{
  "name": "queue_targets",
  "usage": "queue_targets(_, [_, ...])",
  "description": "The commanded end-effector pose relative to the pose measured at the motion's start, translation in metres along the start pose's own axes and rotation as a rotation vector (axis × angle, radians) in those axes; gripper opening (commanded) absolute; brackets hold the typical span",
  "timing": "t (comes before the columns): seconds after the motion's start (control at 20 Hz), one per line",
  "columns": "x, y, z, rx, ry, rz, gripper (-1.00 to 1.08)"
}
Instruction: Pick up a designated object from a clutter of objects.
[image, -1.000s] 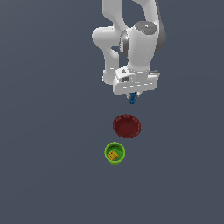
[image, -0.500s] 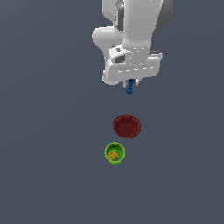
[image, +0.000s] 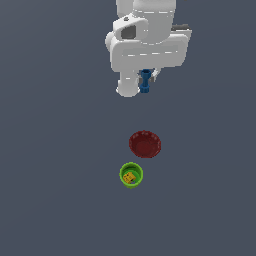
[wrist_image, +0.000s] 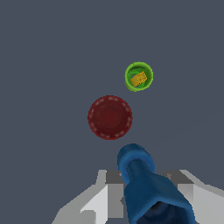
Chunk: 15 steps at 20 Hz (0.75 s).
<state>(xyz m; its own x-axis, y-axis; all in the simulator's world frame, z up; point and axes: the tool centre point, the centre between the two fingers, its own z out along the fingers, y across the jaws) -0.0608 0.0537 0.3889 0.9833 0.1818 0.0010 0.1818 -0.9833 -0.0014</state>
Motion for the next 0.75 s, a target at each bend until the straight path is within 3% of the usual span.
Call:
queue_targets(0.0, [0.004,0.005,-0.016,-0.001,-0.001,0.0,-1.0])
queue_targets(0.7, [0.016,0.017,-0.05,-0.001,-0.001,0.0,-1.0])
